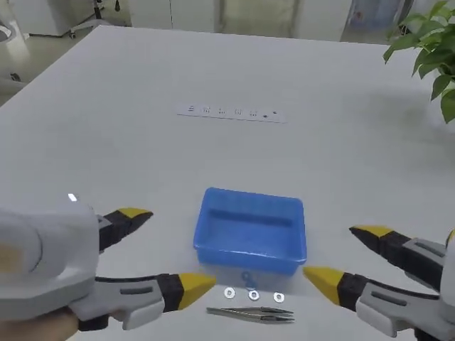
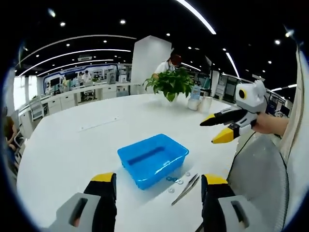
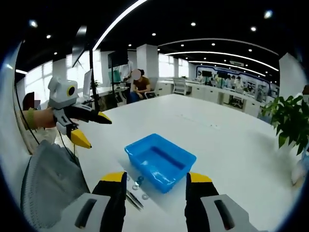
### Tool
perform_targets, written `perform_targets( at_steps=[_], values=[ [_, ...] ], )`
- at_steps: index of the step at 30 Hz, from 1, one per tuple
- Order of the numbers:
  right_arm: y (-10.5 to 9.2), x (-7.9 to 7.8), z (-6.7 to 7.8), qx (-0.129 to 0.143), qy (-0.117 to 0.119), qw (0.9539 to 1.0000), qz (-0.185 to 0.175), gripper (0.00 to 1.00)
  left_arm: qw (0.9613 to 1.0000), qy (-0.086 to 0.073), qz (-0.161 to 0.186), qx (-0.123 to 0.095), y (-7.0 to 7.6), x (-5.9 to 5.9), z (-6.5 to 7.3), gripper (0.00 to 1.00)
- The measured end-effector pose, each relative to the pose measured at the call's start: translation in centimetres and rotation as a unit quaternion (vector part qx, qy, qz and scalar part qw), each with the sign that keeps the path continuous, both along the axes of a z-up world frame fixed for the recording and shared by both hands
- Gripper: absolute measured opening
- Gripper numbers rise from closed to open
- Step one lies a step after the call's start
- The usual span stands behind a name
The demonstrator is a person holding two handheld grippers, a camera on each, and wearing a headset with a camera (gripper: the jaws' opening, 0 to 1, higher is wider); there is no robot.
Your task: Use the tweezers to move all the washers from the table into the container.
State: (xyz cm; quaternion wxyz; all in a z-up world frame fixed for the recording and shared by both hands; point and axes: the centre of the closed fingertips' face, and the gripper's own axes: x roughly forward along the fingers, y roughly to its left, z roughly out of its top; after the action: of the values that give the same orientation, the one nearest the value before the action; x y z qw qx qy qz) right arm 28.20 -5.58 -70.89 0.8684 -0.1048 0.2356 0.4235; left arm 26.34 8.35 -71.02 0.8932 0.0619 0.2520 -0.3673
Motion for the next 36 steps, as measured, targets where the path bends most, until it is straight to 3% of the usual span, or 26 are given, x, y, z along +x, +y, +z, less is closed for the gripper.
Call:
perform_targets(
  at_steps=[2, 4, 7, 10, 15, 18, 22, 24, 26, 28, 29, 31, 33, 36],
  values=[
    [0.6, -0.1, -0.8, -0.01, 0.007, 0.9997, 0.019, 0.41, 0.9998, -0.012, -0.016, 0.002, -0.7, 0.1, -0.2, 0.59],
    [1.2, -0.4, -1.4, -0.02, 0.018, 0.9987, 0.044, 0.36, 0.9994, 0.011, -0.033, -0.004, -1.4, -0.3, -1.0, 0.53],
    [1.7, -0.7, -2.0, -0.032, 0.024, 0.9971, 0.065, 0.28, 0.9975, 0.025, -0.059, 0.029, -1.7, -0.7, -2.6, 0.51],
    [2.1, -1.2, -2.9, -0.042, 0.038, 0.9947, 0.086, 0.28, 0.9945, 0.035, -0.087, 0.045, -2.4, -1.1, -3.8, 0.45],
    [1.6, -1.9, -5.5, -0.105, 0.058, 0.9847, 0.126, 0.28, 0.9874, 0.057, -0.126, 0.078, -2.7, -1.7, -6.0, 0.37],
    [1.8, -2.1, -6.1, -0.111, 0.066, 0.9817, 0.141, 0.27, 0.9837, 0.073, -0.14, 0.085, -2.9, -1.9, -6.9, 0.35],
    [2.3, -2.4, -6.9, -0.117, 0.076, 0.9774, 0.159, 0.26, 0.9769, 0.089, -0.155, 0.116, -2.9, -1.7, -8.4, 0.27],
    [2.4, -2.5, -7.3, -0.125, 0.078, 0.9741, 0.171, 0.26, 0.9691, 0.103, -0.174, 0.141, -2.8, -2.2, -9.0, 0.22],
    [2.6, -2.8, -7.9, -0.137, 0.084, 0.969, 0.188, 0.24, 0.9623, 0.095, -0.188, 0.172, -2.6, -2.1, -9.6, 0.18],
    [2.8, -3.0, -8.5, -0.15, 0.086, 0.964, 0.202, 0.21, 0.9541, 0.096, -0.203, 0.198, -2.5, -2.3, -10.3, 0.16],
    [2.9, -3.0, -8.8, -0.155, 0.086, 0.9622, 0.206, 0.21, 0.9518, 0.095, -0.208, 0.205, -2.5, -2.3, -10.5, 0.16],
    [3.2, -3.2, -9.3, -0.163, 0.088, 0.9579, 0.22, 0.19, 0.9502, 0.098, -0.215, 0.204, -2.9, -2.5, -10.7, 0.15],
    [3.5, -3.3, -9.7, -0.168, 0.089, 0.9542, 0.231, 0.17, 0.9458, 0.1, -0.226, 0.211, -3.0, -2.6, -10.9, 0.12],
    [3.9, -3.5, -10.3, -0.181, 0.092, 0.9476, 0.247, 0.15, 0.9442, 0.102, -0.232, 0.21, -3.2, -2.5, -11.0, 0.11]
  ],
)
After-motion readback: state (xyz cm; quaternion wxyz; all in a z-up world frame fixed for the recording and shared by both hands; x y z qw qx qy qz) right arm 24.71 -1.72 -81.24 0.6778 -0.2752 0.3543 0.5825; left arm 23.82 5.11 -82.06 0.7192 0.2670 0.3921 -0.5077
